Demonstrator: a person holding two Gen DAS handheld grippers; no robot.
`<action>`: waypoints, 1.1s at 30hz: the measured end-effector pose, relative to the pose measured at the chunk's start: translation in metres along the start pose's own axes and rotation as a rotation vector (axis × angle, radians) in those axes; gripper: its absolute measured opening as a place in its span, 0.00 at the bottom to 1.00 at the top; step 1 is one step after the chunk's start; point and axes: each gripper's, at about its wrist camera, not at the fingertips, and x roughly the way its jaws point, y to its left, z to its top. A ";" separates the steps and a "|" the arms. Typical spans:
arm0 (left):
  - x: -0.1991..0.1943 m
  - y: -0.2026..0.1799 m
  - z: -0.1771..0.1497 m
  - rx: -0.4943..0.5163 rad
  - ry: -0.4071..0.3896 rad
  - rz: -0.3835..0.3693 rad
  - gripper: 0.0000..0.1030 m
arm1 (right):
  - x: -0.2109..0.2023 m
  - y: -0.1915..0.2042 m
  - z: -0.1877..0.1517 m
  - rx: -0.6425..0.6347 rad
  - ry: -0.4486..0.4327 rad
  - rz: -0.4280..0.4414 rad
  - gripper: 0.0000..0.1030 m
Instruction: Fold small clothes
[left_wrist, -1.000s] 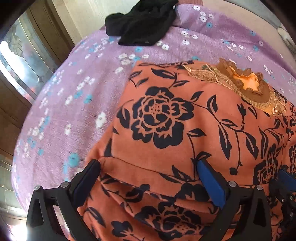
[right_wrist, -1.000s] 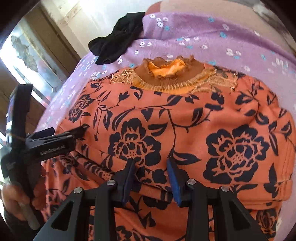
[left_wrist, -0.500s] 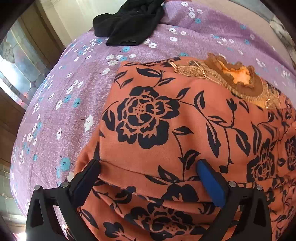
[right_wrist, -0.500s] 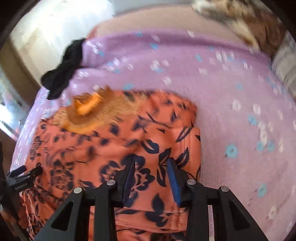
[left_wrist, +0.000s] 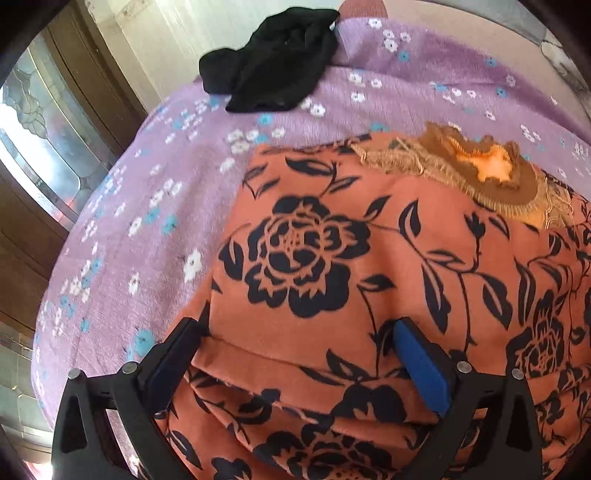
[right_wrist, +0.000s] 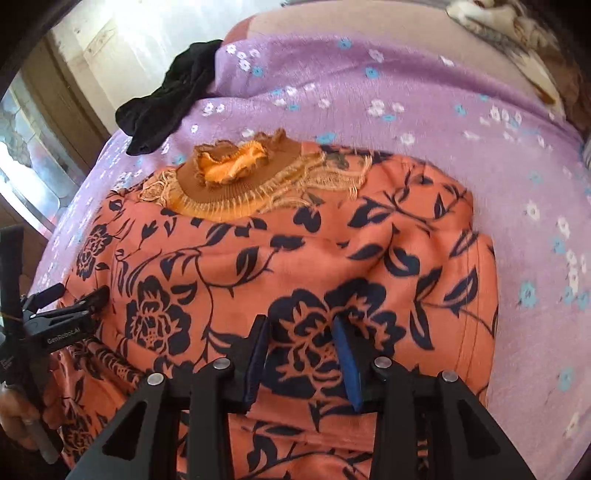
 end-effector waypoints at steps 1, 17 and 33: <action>-0.004 -0.001 0.002 0.006 -0.013 -0.012 1.00 | -0.003 0.000 0.002 0.012 -0.015 0.014 0.39; -0.170 0.029 -0.094 -0.100 -0.327 -0.104 1.00 | -0.144 0.021 -0.080 0.049 -0.329 0.036 0.55; -0.332 0.058 -0.160 -0.065 -0.573 -0.065 1.00 | -0.286 0.072 -0.148 -0.009 -0.468 0.058 0.55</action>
